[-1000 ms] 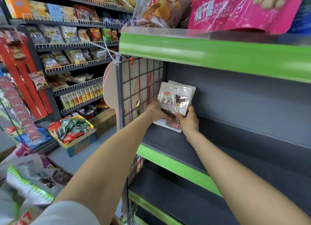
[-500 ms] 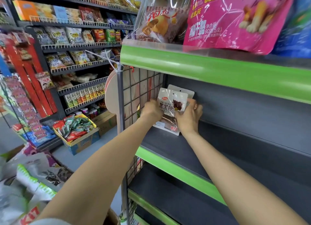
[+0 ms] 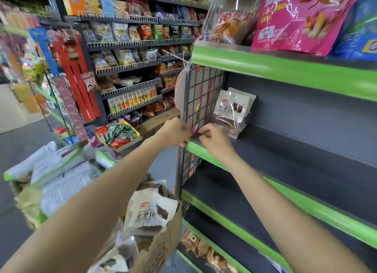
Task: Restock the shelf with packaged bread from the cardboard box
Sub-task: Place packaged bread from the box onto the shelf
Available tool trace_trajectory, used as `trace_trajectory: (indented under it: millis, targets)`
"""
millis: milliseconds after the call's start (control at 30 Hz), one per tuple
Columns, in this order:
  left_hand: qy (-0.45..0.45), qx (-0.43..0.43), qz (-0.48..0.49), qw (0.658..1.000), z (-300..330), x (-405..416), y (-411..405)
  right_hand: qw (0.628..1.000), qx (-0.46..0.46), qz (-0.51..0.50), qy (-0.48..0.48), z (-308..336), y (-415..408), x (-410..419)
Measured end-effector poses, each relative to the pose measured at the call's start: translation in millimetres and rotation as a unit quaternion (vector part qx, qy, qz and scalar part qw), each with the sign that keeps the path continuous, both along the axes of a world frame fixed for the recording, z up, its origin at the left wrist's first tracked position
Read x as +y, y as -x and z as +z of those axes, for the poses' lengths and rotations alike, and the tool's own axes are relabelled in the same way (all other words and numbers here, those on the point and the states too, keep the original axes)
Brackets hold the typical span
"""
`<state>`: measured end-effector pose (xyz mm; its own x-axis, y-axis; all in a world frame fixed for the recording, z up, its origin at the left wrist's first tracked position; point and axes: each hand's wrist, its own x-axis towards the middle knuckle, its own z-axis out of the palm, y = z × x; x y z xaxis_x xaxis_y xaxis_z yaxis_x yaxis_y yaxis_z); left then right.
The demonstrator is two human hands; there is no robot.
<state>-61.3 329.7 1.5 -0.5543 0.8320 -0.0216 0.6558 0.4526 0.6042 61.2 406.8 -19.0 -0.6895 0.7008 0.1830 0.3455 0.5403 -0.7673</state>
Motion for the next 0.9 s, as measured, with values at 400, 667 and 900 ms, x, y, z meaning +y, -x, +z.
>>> trace_trajectory:
  millis: [400, 667, 900]
  targets:
    - [0.161, 0.050, -0.040, 0.985, -49.1, -168.0, -1.2, 0.937, -0.309, 0.155, -0.045, -68.6, 5.5, -142.6]
    - [0.156, 0.134, -0.001, 0.979, -94.2, -191.7, 1.2, 0.985, -0.166, -0.006, -0.036, -85.3, -12.5, -160.6]
    - [0.055, 0.081, 0.119, 0.988, -89.1, -190.8, -7.3, 0.999, -0.024, -0.044, -0.004, -72.3, -34.2, -166.2]
